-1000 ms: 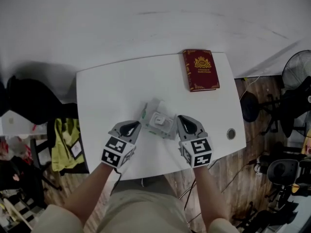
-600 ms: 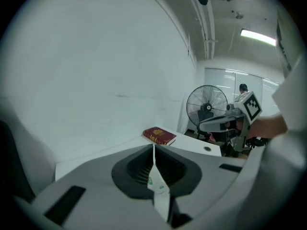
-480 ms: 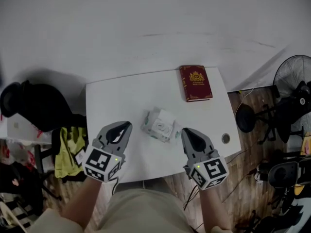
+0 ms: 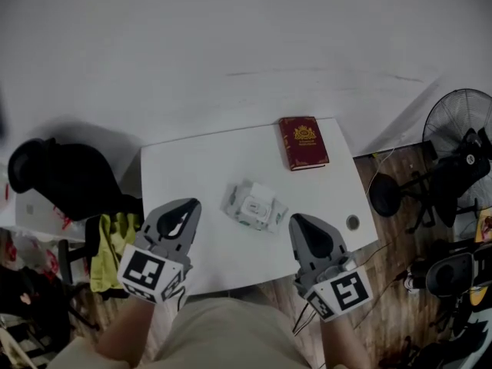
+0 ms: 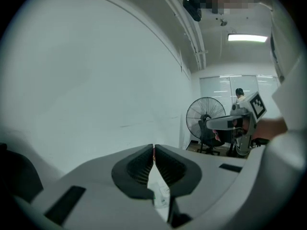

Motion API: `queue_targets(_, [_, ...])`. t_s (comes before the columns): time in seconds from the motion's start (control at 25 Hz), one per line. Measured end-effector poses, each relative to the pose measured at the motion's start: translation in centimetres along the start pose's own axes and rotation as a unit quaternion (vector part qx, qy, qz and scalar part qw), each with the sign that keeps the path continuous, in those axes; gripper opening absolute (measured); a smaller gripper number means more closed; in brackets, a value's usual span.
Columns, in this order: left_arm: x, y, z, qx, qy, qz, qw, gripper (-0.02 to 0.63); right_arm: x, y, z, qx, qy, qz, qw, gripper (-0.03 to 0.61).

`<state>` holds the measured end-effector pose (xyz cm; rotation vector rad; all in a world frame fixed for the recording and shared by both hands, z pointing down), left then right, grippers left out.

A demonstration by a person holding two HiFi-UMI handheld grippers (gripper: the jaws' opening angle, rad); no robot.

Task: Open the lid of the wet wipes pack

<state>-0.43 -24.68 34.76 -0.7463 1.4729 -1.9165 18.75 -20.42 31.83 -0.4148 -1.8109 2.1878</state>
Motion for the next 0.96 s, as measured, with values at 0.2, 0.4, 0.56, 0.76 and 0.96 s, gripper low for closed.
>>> queue_targets(0.2, [-0.2,1.0,-1.0,-0.018,0.002,-0.001,0.9998,0.031,1.2,-0.3,-0.8,0.004,0.004,-0.003,1.000,0.023])
queue_targets(0.4, [-0.4,0.8,-1.4,-0.014,0.000,0.001,0.9999,0.031,1.4,-0.6,-1.0,0.011,0.000,0.003,1.000,0.023])
queue_targets(0.56, [-0.3,0.3,-1.1,-0.002,-0.001,0.000,1.0000,0.031,1.1,-0.9,-0.8,0.016,-0.007,-0.005,1.000,0.023])
queue_targets(0.76, [-0.5,0.1,-1.0,0.000,-0.005,0.002,1.0000,0.031,0.6,-1.1,-1.0,0.019,-0.015,-0.009,1.000,0.023])
queue_targets(0.96, [-0.9,0.3,-0.8,-0.003,-0.014,-0.009,0.9999,0.031,0.3,-1.3,-1.2,0.024,-0.018,-0.025,0.999,0.023])
Point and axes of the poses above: the fingertips, and each gripper's own axes: z forward along the fingers, x to its left, y out of its top, the point moved 2 cm from there along -z, backward along the fingers, and after that the axes turned 9 degrees about -y, right-handed, at the moved point
